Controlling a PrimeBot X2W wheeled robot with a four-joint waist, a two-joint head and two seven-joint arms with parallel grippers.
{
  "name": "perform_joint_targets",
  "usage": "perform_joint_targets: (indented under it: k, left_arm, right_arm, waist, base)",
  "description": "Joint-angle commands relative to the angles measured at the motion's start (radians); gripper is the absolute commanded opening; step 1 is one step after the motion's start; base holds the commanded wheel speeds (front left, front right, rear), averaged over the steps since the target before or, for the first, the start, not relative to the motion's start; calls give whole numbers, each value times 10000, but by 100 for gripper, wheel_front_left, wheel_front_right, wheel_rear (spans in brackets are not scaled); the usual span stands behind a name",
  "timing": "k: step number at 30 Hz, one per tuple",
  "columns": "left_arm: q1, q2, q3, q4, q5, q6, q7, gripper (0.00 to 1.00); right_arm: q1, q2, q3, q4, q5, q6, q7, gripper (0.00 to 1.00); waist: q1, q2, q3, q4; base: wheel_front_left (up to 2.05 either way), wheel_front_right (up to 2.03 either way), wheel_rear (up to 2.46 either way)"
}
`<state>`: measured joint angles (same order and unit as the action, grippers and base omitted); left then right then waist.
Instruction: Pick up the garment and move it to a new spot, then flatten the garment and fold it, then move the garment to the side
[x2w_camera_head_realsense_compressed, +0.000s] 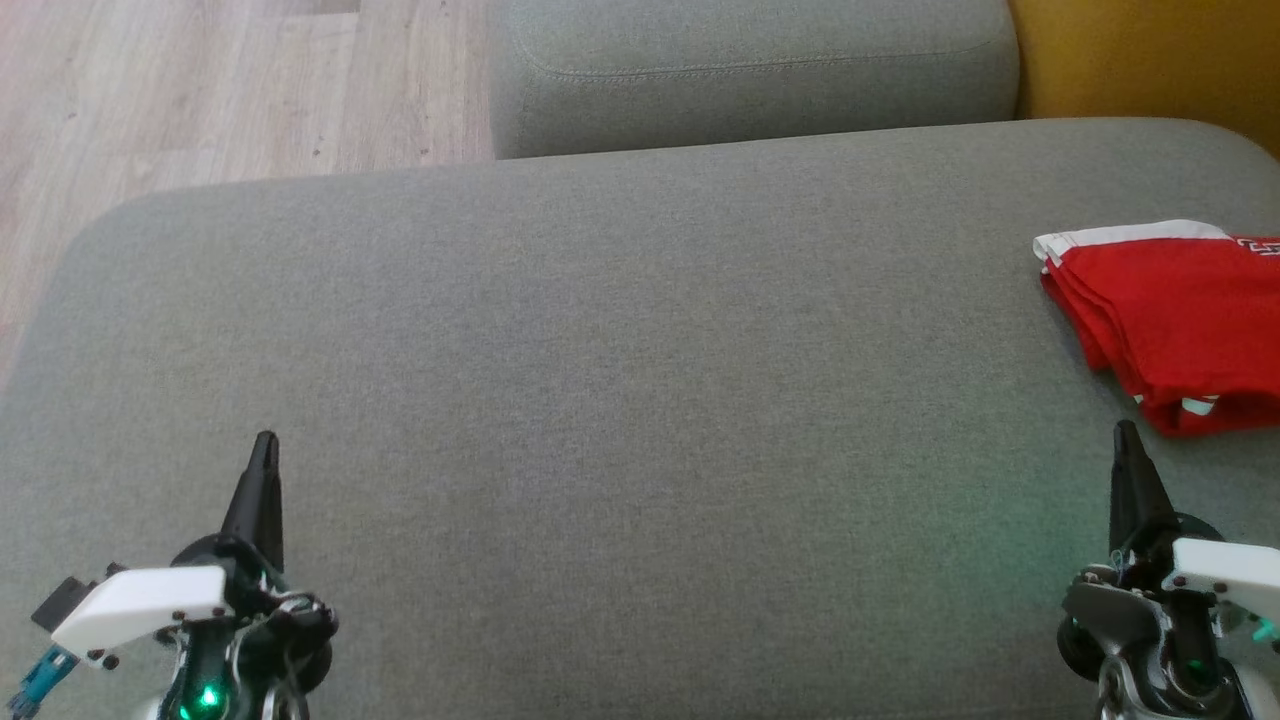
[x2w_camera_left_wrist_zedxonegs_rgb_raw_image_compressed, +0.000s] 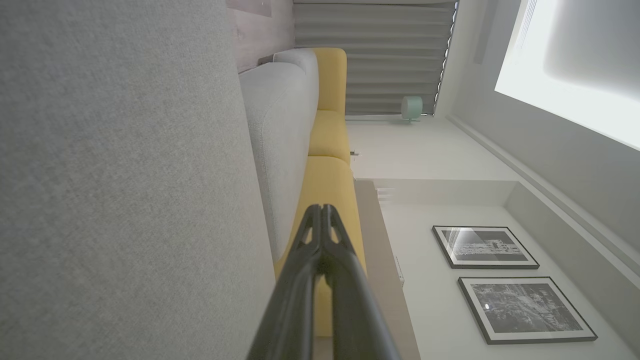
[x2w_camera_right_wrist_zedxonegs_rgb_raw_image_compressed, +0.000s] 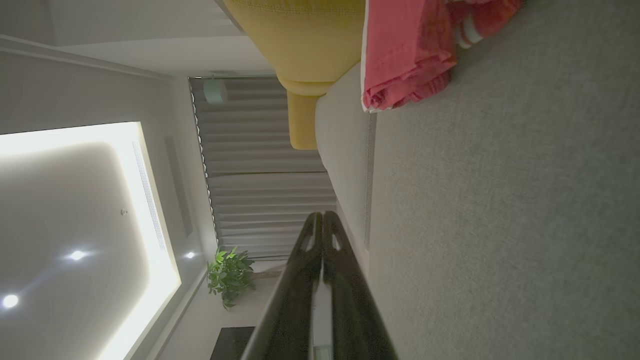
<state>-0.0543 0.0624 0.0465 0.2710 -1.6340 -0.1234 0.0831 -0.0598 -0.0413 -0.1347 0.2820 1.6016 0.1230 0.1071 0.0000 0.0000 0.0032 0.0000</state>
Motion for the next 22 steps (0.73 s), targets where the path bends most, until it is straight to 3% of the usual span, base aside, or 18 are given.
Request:
perform_joint_targets:
  k: [1,22]
  left_arm:
    - [-511,99,368,-272,1,-73,57,0]
    - [-517,48,440,-269,61,-73,114,0]
  right_arm:
    - [-481,-89,208,-373,70,77,62,0]
    - [-481,-89,209,-372,70,77,61,0]
  waist:
    - [0,0,-1,0]
    - [0,0,-1,0]
  base:
    - [0,0,0]
    - [0,0,0]
